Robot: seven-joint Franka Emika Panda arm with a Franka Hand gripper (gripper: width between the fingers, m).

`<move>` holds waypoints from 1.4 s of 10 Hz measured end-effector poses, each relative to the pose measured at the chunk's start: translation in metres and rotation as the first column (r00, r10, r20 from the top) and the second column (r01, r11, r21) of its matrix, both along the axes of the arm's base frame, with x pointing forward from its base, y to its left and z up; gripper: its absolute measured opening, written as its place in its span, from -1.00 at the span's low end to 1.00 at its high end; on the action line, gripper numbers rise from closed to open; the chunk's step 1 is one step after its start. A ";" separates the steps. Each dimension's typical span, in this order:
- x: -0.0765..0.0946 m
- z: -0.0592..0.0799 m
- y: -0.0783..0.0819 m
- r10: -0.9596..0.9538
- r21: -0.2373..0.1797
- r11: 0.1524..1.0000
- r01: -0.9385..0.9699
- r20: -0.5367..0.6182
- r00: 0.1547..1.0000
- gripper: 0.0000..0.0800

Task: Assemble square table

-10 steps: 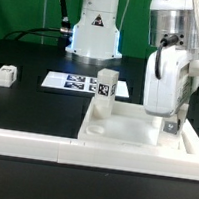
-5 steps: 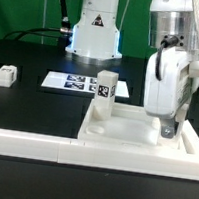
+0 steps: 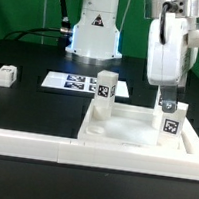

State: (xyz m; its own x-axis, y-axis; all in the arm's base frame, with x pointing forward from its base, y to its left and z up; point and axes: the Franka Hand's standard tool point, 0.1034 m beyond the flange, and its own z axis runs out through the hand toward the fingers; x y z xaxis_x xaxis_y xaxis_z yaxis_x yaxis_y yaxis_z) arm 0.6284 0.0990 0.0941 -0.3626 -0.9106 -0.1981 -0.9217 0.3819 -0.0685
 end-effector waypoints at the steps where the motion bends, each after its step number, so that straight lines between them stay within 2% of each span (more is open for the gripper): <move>1: 0.000 -0.001 0.000 0.000 0.000 1.000 0.000 -0.001 1.000 0.62; 4: -0.001 -0.002 0.000 0.018 -0.004 1.000 -0.018 0.000 1.000 0.62; 5: -0.001 -0.001 -0.008 0.094 -0.020 0.995 -0.094 0.025 0.995 0.62; 6: -0.008 0.002 -0.027 0.142 -0.036 0.989 -0.140 0.051 0.989 0.62; 8: -0.026 0.015 -0.069 0.362 -0.101 0.930 -0.354 0.075 0.929 0.62; 9: -0.025 0.022 -0.083 0.436 -0.130 0.896 -0.424 0.083 0.896 0.62; 10: -0.023 0.022 -0.085 0.515 -0.156 0.852 -0.499 0.084 0.853 0.62; 12: -0.025 0.020 -0.084 0.606 -0.178 0.790 -0.587 0.080 0.792 0.62; 14: -0.025 0.020 -0.085 0.723 -0.211 0.685 -0.698 0.073 0.687 0.62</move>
Offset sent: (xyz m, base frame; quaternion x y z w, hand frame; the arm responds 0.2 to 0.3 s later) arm 0.0000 0.0000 0.0000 0.0000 0.0000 0.0000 1.0000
